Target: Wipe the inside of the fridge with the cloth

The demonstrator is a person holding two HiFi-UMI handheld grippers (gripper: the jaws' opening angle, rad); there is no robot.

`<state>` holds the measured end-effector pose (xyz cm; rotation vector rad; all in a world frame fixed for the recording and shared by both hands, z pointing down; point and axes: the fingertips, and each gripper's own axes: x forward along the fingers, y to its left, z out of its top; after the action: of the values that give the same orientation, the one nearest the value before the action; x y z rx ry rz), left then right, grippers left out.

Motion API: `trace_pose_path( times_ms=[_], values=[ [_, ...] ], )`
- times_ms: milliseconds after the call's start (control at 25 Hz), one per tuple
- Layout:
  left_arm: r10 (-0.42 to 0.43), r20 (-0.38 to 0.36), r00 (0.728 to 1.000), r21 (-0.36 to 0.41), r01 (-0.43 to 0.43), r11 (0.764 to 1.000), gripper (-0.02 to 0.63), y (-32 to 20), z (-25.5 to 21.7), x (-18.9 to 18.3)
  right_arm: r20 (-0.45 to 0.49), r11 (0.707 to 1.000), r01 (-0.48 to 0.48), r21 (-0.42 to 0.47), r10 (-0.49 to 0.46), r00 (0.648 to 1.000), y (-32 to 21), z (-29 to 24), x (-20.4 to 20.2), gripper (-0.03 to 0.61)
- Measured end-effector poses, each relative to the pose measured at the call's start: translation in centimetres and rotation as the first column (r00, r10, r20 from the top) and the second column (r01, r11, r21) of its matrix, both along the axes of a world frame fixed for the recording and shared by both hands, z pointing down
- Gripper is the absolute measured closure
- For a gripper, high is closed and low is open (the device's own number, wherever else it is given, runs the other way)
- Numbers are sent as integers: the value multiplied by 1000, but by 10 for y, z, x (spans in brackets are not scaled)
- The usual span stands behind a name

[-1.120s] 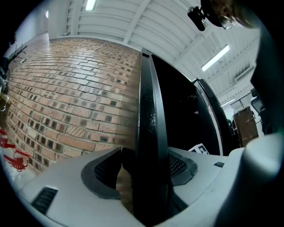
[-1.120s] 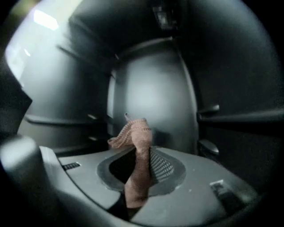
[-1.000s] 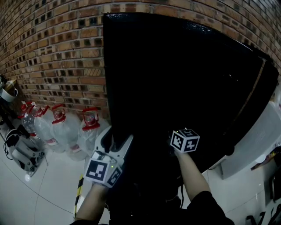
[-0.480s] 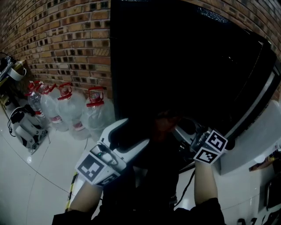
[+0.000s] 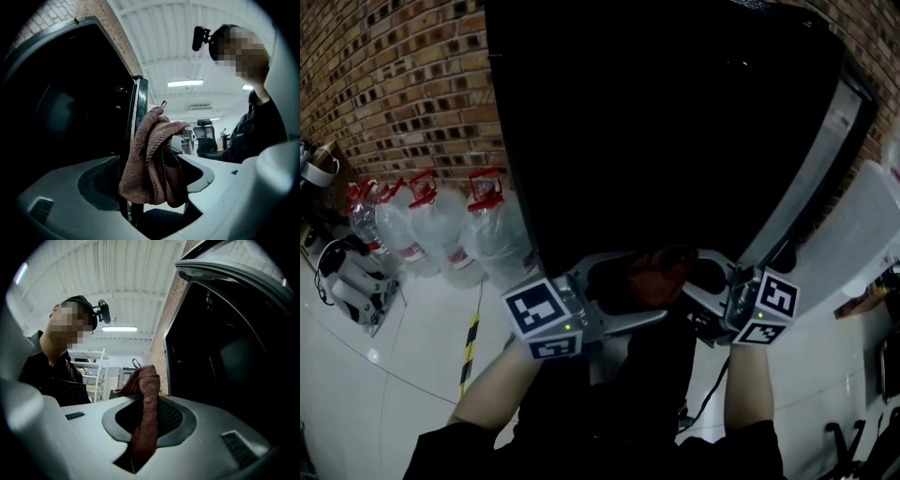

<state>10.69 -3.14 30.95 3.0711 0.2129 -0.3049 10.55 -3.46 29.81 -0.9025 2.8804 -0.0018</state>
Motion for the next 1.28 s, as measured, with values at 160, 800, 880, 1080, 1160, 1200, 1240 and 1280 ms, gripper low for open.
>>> trace_pose_path(
  times_ms=[160,800,880,1080,1160,1200,1240,1280],
  values=[
    [79,-17,997,-70,-80,994,400,6,0,-4,-15,999,-3,-41,2,1000,5,7,-2,502],
    [99,-16,995,-192,-100,976,546,-25,-2,-21,88,981,55,-185,-39,995,-12,10,1,441],
    [80,-47,996,-209,-88,974,548,-36,-7,-24,84,987,19,-161,-5,996,-13,8,8,388],
    [53,-111,992,-179,-72,981,548,-50,-31,-16,17,991,-87,-104,89,996,-8,13,19,382],
    [60,-154,986,-177,-87,980,548,-56,-52,-4,-13,988,-124,-91,123,992,-6,17,22,382],
    [70,-177,982,-176,-102,979,548,-59,-64,2,-24,985,-148,-83,147,989,-5,18,24,382],
    [82,-199,976,-170,-117,979,548,-61,-78,8,-32,981,-177,-73,175,984,-5,19,27,400],
    [92,-219,971,-156,-128,980,546,-63,-92,15,-38,976,-210,-58,209,977,-4,19,31,418]
  ],
)
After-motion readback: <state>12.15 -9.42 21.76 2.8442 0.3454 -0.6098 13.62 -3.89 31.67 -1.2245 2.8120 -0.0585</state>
